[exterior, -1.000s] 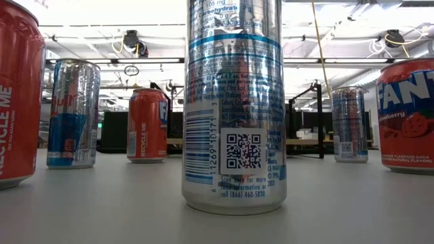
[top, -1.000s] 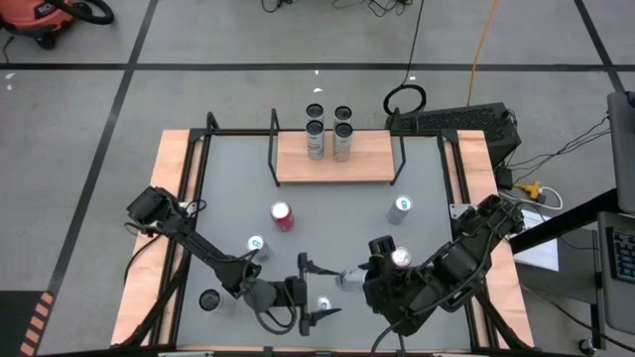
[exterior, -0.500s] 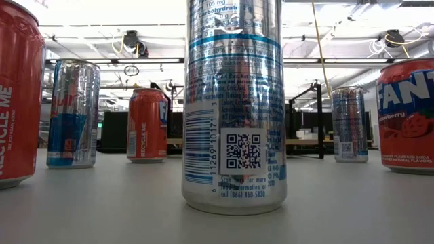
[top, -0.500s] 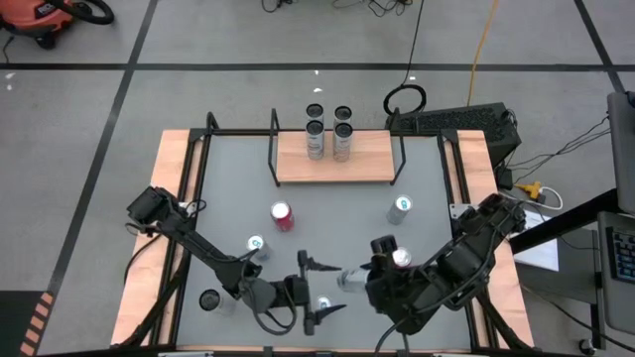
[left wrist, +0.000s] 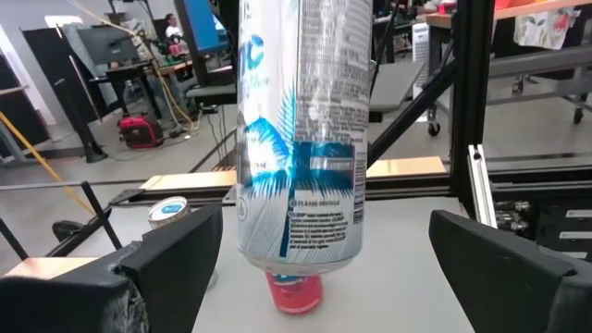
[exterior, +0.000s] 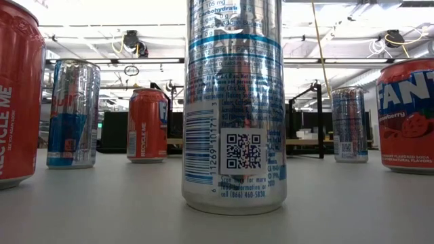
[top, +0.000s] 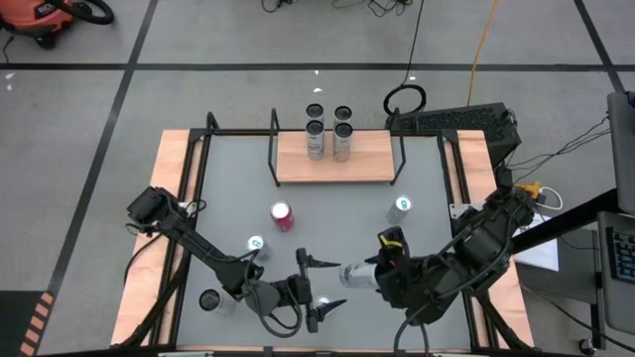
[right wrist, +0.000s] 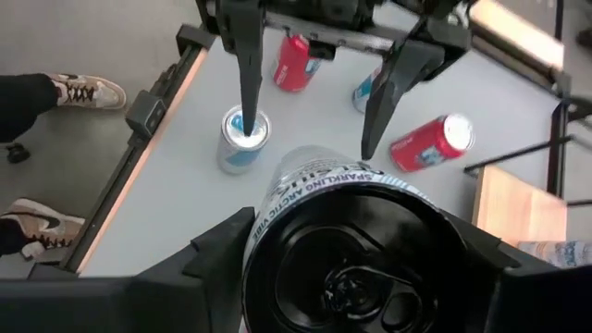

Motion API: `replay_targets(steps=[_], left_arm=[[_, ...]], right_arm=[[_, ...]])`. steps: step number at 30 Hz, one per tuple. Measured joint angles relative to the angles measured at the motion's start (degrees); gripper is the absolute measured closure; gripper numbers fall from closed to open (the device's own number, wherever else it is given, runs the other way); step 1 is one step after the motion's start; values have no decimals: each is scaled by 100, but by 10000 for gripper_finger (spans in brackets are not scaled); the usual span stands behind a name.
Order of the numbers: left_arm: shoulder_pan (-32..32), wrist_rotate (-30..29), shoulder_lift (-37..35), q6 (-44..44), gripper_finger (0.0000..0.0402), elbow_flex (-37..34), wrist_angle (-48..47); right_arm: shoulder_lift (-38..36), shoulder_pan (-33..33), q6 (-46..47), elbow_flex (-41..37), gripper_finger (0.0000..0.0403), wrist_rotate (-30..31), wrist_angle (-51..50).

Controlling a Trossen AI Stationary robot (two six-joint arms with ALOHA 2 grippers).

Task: Place canned beverage on shelf
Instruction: Put the white blue soda can aligned with the other white blue soda cans on the shelf

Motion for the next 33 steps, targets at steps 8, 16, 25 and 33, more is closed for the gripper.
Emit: replay_targets(steps=[8, 16, 25, 33], left_arm=[[26, 28, -4, 11, 20, 0, -17], [23, -59, -8, 43, 26, 0, 16], [32, -147, -9, 35, 82, 0, 8], [39, -151, -8, 43, 96, 0, -14]], right_arm=[[-2, -46, -407, -2, 170, 269, 553], [0, -76, -456, -2, 170, 271, 584], [1, -80, -730, -2, 170, 264, 547], [4, -147, -946, -2, 170, 202, 626]])
